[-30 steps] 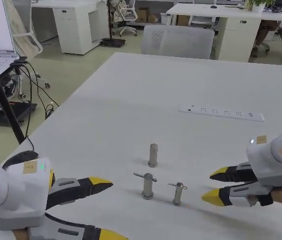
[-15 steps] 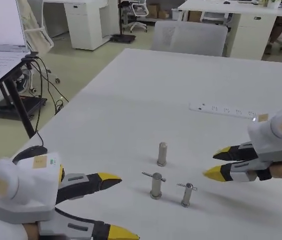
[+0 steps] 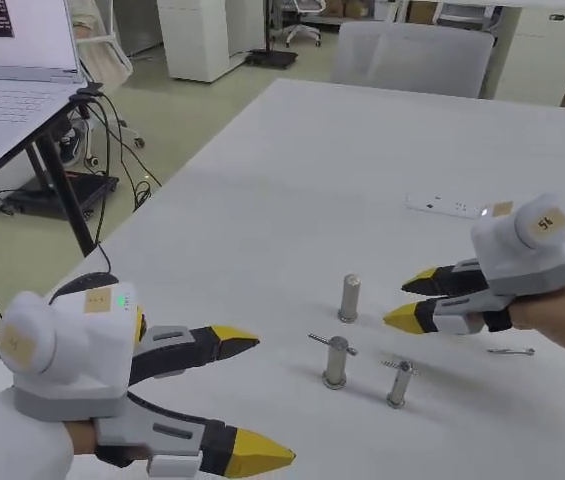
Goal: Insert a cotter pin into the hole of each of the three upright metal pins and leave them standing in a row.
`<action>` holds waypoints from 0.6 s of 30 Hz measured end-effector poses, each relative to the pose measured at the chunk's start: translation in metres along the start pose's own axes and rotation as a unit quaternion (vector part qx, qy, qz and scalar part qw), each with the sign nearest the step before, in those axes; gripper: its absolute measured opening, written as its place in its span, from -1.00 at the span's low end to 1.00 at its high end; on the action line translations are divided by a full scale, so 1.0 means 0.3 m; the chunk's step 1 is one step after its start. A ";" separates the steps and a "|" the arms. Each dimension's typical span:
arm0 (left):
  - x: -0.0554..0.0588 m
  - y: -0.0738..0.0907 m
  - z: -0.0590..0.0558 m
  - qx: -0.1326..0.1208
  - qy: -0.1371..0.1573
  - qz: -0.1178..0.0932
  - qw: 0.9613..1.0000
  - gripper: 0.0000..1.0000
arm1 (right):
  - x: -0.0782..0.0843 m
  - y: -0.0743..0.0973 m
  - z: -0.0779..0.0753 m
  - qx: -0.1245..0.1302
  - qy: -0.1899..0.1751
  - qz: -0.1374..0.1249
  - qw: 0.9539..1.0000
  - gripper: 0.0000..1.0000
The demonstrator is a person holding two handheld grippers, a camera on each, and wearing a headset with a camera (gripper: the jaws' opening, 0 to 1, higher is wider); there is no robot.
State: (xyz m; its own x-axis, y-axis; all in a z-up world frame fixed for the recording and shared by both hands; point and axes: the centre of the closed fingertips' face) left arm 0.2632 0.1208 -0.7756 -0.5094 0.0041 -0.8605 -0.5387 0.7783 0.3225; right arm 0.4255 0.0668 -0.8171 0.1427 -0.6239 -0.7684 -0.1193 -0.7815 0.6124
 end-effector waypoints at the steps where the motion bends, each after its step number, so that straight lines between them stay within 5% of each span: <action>1: 0.000 0.000 0.000 0.000 0.000 0.000 1.000 0.48 | -0.003 -0.010 -0.001 -0.001 0.003 0.000 1.000 -0.27; 18: 0.009 0.005 0.025 -0.007 0.010 -0.005 1.000 0.47 | -0.054 -0.143 -0.007 -0.020 0.018 -0.004 1.000 -0.46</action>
State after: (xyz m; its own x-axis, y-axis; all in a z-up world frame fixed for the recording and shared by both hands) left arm 0.2661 0.1265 -0.7805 -0.5175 -0.0158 -0.8556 -0.5529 0.7693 0.3202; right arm 0.4305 0.1104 -0.8305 0.1793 -0.6162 -0.7669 -0.0791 -0.7860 0.6131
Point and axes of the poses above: the centre of the closed fingertips' face, and the gripper's own axes: y roughly backward along the fingers, z roughly to its left, x roughly out of its underside, and after that the axes turned 15 degrees about y, right-handed
